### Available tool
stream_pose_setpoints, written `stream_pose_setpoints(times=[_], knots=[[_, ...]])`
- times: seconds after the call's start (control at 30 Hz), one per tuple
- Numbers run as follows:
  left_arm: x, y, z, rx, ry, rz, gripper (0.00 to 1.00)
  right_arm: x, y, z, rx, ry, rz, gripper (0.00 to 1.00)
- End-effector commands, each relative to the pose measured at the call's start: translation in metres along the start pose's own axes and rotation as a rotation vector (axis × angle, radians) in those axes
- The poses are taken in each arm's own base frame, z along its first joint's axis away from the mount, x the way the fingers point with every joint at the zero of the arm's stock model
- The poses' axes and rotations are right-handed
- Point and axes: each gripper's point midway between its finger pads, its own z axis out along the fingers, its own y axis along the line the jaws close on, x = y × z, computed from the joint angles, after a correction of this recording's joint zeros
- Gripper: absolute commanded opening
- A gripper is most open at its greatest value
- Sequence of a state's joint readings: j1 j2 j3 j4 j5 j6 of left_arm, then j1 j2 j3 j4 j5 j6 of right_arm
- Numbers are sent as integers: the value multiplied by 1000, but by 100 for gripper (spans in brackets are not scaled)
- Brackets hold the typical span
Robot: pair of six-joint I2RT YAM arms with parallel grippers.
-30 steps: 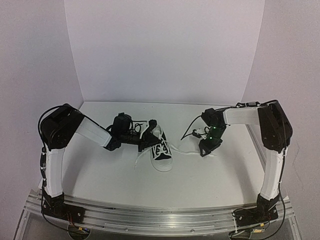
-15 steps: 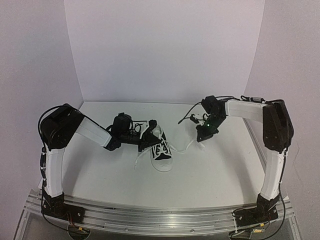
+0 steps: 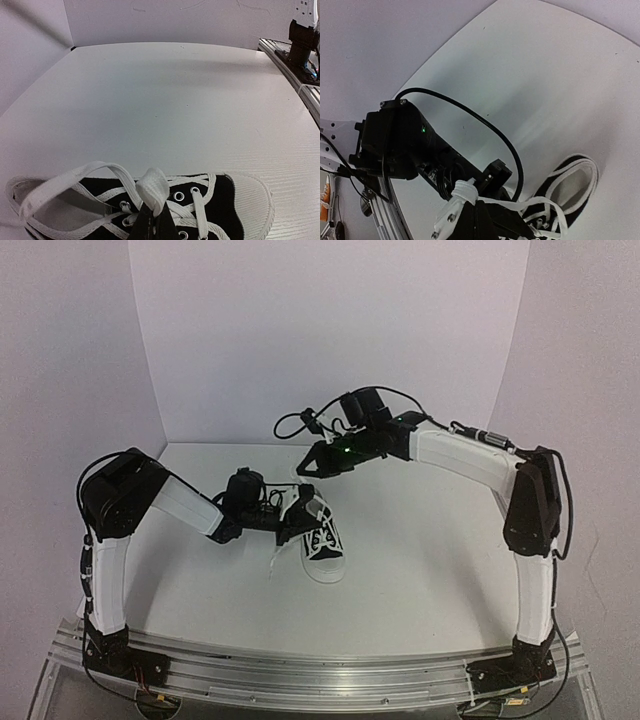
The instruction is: Tie the shoes
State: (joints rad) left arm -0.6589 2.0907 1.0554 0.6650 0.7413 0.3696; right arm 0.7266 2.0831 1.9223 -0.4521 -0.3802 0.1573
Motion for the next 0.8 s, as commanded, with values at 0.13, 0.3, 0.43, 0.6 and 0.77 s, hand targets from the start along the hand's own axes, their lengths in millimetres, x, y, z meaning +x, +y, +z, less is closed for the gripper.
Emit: stream_pose_setpoints(times=[0.13, 0.3, 0.43, 0.6, 0.77], knots=[[-14, -4, -7, -41, -25, 103, 0, -22, 8, 41, -70, -69, 187, 0], [-10, -5, -9, -67, -21, 116, 0, -13, -1, 54, -69, -54, 249, 0], [-11, -1, -10, -92, -22, 132, 0, 1, -5, 65, -77, -18, 299, 0], [-11, 0, -9, -98, -27, 138, 0, 29, -21, 76, -30, 35, 331, 16], [-11, 0, -10, -100, -25, 138, 0, 38, -21, 76, -33, 56, 335, 42]])
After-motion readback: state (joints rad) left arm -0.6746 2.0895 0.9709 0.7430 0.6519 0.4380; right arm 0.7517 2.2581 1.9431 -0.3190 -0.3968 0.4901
